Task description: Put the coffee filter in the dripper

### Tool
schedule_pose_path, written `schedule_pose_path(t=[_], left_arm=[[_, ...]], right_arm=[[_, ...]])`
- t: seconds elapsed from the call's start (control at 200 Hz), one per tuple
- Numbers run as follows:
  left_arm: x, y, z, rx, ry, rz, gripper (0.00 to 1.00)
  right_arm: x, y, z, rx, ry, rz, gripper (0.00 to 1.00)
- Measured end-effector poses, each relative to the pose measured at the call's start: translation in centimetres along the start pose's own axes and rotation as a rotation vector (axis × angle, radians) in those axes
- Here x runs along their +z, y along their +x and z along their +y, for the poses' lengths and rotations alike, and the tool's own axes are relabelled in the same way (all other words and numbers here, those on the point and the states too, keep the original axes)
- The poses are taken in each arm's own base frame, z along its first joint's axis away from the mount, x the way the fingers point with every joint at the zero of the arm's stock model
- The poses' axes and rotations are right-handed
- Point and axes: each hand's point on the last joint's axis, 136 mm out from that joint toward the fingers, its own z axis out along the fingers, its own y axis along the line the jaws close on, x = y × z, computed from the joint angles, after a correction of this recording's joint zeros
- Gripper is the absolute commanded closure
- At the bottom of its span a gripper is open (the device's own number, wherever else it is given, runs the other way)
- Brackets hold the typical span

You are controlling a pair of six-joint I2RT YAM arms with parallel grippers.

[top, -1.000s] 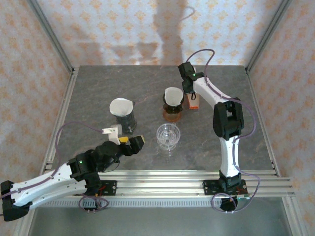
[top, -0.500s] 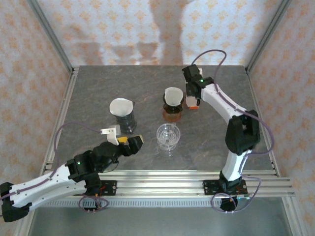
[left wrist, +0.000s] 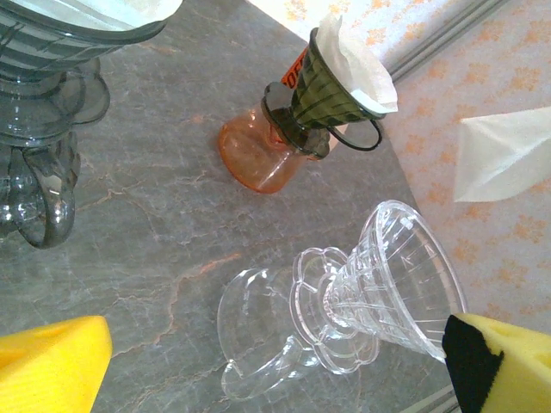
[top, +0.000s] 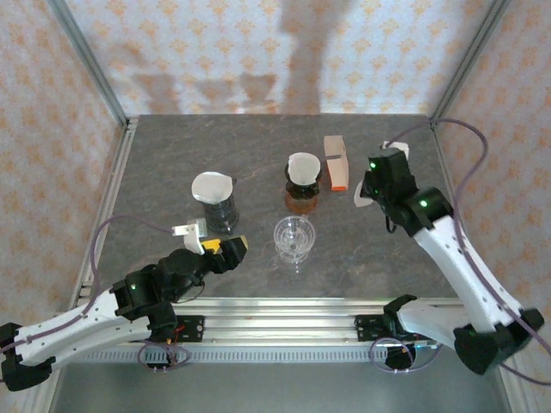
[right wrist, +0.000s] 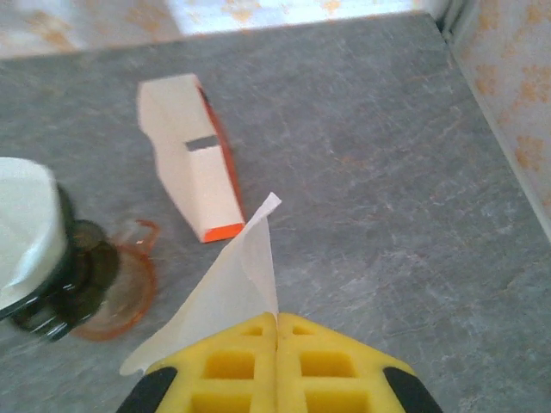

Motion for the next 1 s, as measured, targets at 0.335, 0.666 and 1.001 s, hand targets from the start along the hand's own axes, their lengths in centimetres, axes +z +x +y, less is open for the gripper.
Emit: schedule_pose_path(t=[0.335, 0.666, 1.001], left_arm=[[0.0, 0.4, 0.4, 0.012, -0.016, 0.02, 0.0], [-0.1, 0.2, 0.0, 0.022, -0.028, 0.029, 0.0], [-0.1, -0.1, -0.6, 0.021, -0.021, 0.034, 0.0]], right_arm=[[-6.3, 2.4, 5.1, 0.041, -0.382, 0.189, 1.0], [-10.2, 4.7, 11.1, 0.085, -0.614, 0.467, 1.0], [-7.1, 7.9, 14.3, 0.109, -0.519, 0.718, 1.0]])
